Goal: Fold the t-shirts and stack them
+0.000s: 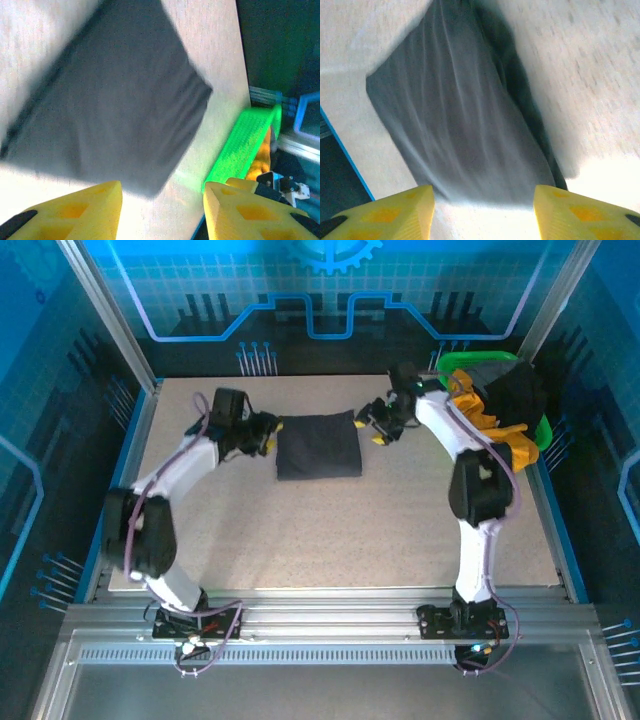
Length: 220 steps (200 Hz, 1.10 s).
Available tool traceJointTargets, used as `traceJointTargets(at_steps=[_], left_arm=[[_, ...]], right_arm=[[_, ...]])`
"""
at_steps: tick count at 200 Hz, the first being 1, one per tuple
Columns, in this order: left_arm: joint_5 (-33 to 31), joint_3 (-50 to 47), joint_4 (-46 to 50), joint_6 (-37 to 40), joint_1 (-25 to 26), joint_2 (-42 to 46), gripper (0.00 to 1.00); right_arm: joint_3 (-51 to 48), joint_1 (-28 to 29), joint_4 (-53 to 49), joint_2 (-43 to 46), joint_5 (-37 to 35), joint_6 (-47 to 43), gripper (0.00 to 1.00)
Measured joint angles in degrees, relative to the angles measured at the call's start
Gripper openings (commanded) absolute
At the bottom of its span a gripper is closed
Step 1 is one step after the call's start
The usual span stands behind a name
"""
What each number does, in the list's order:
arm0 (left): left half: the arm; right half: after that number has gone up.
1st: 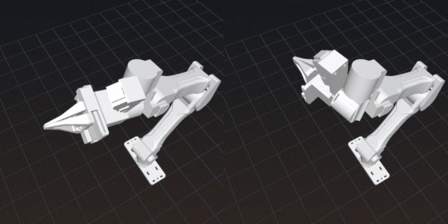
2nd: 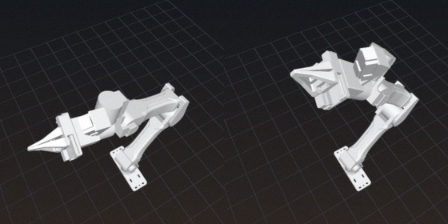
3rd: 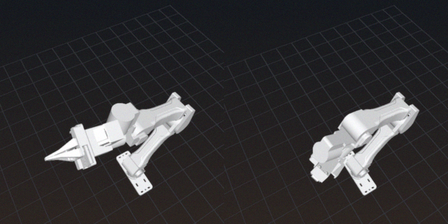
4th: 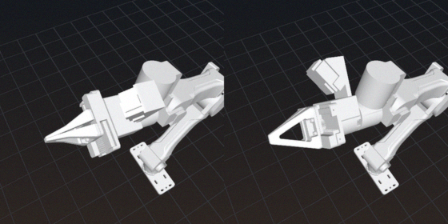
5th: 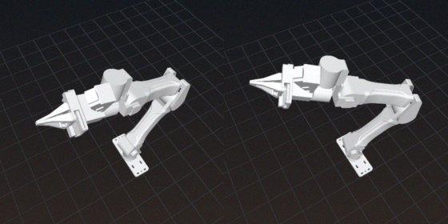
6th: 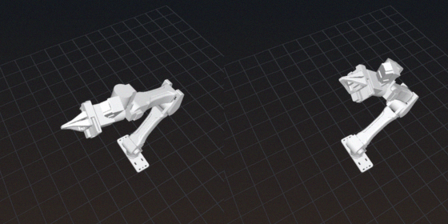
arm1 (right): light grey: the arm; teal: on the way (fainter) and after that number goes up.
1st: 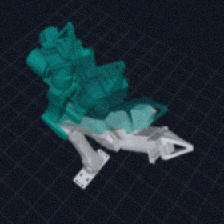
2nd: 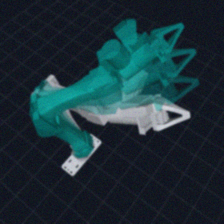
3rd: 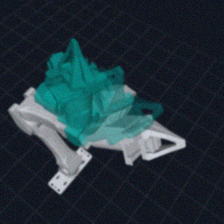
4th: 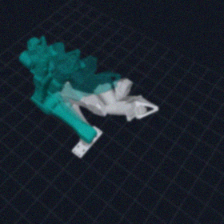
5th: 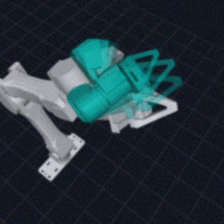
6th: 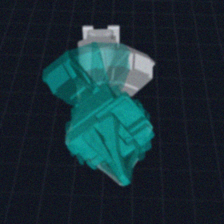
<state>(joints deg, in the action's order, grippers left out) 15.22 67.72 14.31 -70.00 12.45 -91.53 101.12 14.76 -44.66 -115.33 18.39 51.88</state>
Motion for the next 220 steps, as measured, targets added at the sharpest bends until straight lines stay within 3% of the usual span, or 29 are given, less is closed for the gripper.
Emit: traceJointTargets(at_steps=[20,44,70,113,129,154,170,195,220], left_arm=[[-2.8,-7.7,-6.7,-7.3,9.6,4.7,0.57],[-6.6,-13.9,-16.5,-16.0,18.7,0.7,0.61],[-9.8,-11.8,-23.2,-21.5,20.6,-10.2,0.64],[-13.8,-3.5,-28.2,-27.6,21.5,-22.1,0.61],[-15.3,-2.4,-30.0,-29.6,21.7,-24.0,0.52],[-16.5,-1.4,-31.8,-31.8,21.6,-26.9,0.16],[-17.1,-1.4,-33.3,-32.7,21.2,-27.6,0.0],[-16.7,-1.8,-34.4,-31.7,18.5,-27.7,0.0],[-12.9,-2.2,-34.4,-26.7,11.0,-27.2,0.0]], right_arm=[[-17.8,0.9,9.0,15.9,0.4,-0.1,0.63],[-33.9,0.9,18.6,30.3,2.2,1.6,0.65],[-42.8,0.2,22.7,37.2,3.8,2.8,0.65],[-46.1,-1.7,22.9,43.0,4.9,3.0,0.65],[-46.5,-2.6,22.8,44.9,5.3,3.0,0.65],[-47.1,-3.0,22.4,46.6,5.9,3.0,0.64],[-47.7,-3.3,22.1,47.2,6.1,3.0,0.64],[-47.9,-3.7,21.2,47.3,6.2,3.0,0.63],[-47.9,-3.8,21.1,47.3,6.3,3.0,0.63]])
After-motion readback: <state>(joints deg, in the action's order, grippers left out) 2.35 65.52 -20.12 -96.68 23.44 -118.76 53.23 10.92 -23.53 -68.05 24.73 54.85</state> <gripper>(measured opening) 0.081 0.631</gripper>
